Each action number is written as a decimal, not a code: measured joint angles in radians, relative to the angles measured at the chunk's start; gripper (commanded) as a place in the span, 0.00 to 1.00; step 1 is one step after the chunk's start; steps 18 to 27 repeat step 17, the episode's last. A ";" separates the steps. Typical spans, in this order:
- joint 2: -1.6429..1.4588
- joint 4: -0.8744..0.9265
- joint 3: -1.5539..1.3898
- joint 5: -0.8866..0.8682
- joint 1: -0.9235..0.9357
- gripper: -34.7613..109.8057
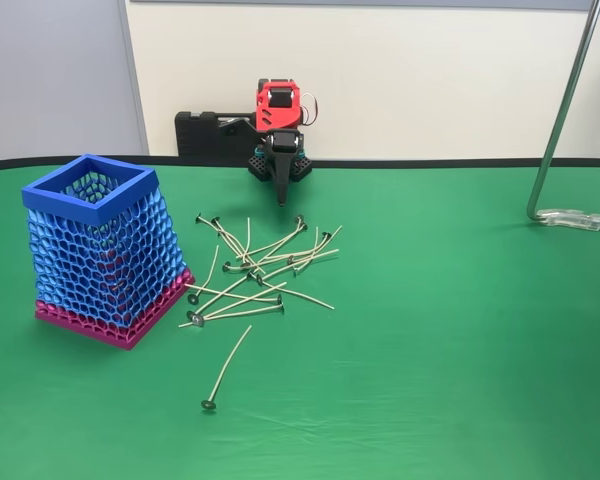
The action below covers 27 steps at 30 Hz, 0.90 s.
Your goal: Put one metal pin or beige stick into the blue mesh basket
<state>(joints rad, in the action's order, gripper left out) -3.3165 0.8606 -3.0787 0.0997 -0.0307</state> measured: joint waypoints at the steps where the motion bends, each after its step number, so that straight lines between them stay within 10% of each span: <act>1: 0.000 0.002 0.000 0.000 0.000 0.24; 27: 0.000 0.006 0.000 -0.003 0.000 0.25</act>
